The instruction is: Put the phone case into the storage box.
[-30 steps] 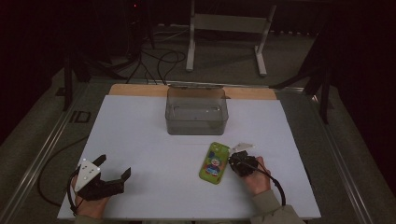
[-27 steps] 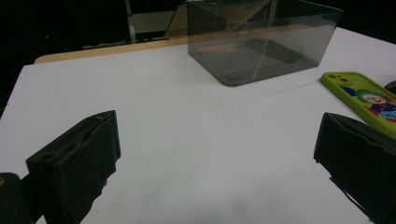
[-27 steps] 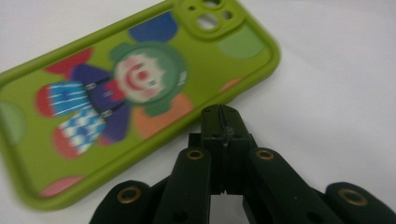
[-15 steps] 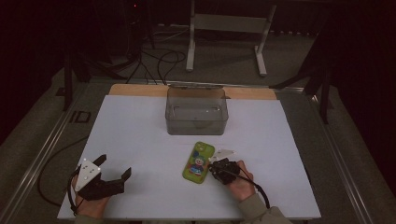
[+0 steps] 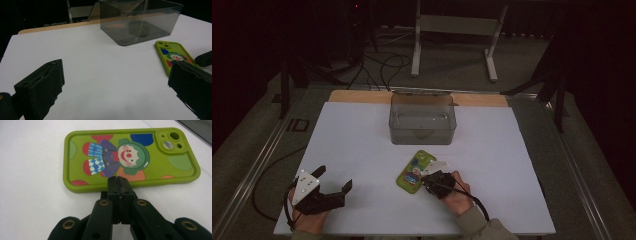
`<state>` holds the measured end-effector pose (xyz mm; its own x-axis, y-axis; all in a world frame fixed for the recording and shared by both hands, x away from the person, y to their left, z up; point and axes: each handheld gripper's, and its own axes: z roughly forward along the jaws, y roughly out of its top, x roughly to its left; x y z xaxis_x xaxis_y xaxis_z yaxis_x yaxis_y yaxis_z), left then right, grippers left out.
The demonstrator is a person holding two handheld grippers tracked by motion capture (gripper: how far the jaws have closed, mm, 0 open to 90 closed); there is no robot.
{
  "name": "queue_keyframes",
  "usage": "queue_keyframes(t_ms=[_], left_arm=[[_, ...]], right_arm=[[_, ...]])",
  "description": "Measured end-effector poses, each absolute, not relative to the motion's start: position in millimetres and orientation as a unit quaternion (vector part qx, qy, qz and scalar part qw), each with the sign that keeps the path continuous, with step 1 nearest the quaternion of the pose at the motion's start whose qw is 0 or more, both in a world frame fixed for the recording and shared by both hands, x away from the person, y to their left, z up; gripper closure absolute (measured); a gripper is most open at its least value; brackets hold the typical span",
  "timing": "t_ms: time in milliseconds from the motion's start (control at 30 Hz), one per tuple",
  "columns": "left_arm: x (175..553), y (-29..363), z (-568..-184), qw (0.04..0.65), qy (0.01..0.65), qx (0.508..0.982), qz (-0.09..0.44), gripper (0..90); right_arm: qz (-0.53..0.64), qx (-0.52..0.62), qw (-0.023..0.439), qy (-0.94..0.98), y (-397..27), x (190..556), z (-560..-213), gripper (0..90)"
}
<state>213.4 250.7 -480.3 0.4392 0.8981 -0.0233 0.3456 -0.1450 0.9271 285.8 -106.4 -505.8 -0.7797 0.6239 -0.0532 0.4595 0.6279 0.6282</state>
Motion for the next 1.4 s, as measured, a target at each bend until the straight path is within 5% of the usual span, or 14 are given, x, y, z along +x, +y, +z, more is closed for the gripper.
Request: queue_keyframes(t_ms=[300,400,500,600,800,1400], left_arm=[[213.3,251.8,-480.3,0.480,0.446,0.698,0.288,1.3],[213.4,252.0,-480.3,0.480,0.447,0.697,0.289,1.3],[213.4,252.2,-480.2,0.480,0.447,0.697,0.289,1.3],[213.4,252.8,-480.1,0.480,0.448,0.696,0.290,1.3],[213.4,253.2,-479.8,0.480,0.451,0.694,0.291,1.3],[213.1,254.9,-479.2,0.482,0.450,0.691,0.295,1.3]], right_arm=[[0.318,0.309,0.151,0.883,-115.0,287.4,-499.6,75.7],[0.340,0.324,0.157,0.869,-129.8,291.1,-490.8,59.0],[0.347,0.329,0.158,0.864,-134.8,291.9,-488.0,57.0],[0.375,0.351,0.184,0.838,-165.6,291.6,-475.2,32.6],[0.402,0.372,0.218,0.808,-199.7,283.4,-465.4,18.7],[0.508,0.391,0.308,0.703,-284.8,230.8,-467.0,11.0]])
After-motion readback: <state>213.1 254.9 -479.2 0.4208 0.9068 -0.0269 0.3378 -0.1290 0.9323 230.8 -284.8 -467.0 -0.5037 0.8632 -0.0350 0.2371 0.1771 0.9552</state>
